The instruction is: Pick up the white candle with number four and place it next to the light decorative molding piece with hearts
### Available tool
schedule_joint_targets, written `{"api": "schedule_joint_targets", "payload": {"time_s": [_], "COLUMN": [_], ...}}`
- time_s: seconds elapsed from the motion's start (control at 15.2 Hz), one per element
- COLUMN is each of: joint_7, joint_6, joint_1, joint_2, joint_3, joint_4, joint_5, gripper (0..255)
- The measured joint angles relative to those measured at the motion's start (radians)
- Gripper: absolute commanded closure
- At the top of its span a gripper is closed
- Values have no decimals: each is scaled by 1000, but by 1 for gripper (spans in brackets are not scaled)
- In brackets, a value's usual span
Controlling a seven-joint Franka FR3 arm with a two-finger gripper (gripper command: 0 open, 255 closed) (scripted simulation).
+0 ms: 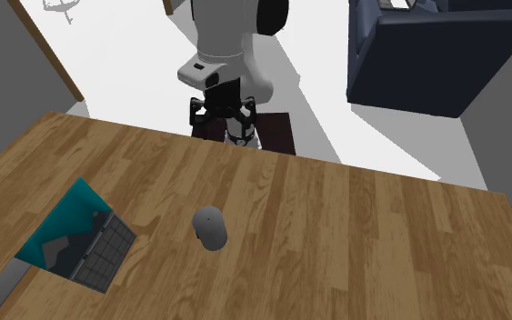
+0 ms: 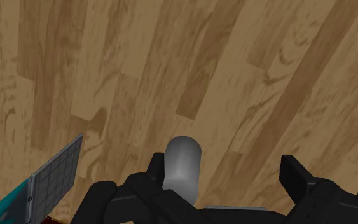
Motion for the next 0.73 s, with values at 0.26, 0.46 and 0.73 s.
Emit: {"api": "schedule_joint_targets", "payload": {"time_s": [0.26,0.46,0.73], "joint_7": [-69,-156,-285], "joint_6": [28,53,80], "joint_1": [13,34,54], "joint_2": [92,221,399], "joint_3": [-23,-44,-72], "joint_4": [31,90,179], "joint_5": [-21,-42,-72], "gripper": [0,0,0]}}
